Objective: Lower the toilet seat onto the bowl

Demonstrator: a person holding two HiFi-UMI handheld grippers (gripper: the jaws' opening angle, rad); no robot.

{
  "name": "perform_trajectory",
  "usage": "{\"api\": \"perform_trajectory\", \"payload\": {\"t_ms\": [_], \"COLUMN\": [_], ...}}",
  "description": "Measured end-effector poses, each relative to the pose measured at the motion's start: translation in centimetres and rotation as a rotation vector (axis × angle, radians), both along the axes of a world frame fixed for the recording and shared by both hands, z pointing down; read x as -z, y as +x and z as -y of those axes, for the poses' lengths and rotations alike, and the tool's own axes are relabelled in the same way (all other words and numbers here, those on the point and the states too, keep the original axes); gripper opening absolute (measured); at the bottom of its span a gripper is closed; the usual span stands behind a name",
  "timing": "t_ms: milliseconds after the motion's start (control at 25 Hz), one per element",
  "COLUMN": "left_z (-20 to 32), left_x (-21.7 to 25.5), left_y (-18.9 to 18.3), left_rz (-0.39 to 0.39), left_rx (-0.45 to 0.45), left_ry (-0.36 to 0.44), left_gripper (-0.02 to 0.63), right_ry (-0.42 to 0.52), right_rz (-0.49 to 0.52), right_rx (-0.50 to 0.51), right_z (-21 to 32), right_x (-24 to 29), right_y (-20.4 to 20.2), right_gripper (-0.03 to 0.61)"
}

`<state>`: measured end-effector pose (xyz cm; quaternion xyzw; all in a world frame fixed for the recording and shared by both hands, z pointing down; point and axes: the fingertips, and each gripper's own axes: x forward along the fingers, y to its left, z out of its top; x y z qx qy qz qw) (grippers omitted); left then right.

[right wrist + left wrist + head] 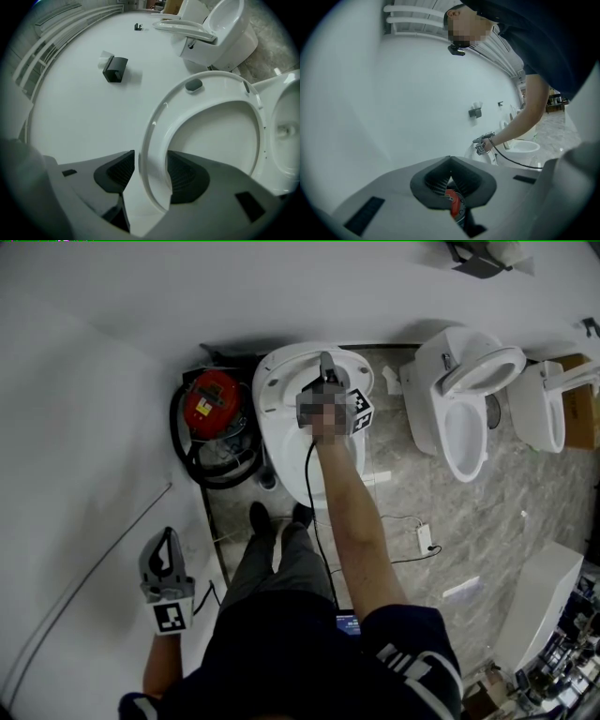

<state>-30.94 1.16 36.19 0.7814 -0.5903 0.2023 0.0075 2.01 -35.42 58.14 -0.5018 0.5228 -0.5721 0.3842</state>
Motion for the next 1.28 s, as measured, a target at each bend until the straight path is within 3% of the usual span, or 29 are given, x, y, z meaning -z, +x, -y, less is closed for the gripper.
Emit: {"api": "perform_trajectory", "payload": {"t_ms": [480,1280], "left_z": [0.5,0.9], "left_x": [0.1,-0.3], "left_y": [-0.5,-0.8], "left_rz": [-0.008,-0.013], "left_rx": [0.006,0.02], "left_ry": [-0.003,-0.001], "left_gripper": [0.025,0.025], "right_ry": [-0.093,-0.126], "right_rz": [0.017,-0.022], "right_rx": [-0.013,0.016], "right_z": [-0.6,1.3], "right_x": [0.8,-0.2], "right_y": [-0.2,-0.6], "right_gripper": [0.222,0.239]}}
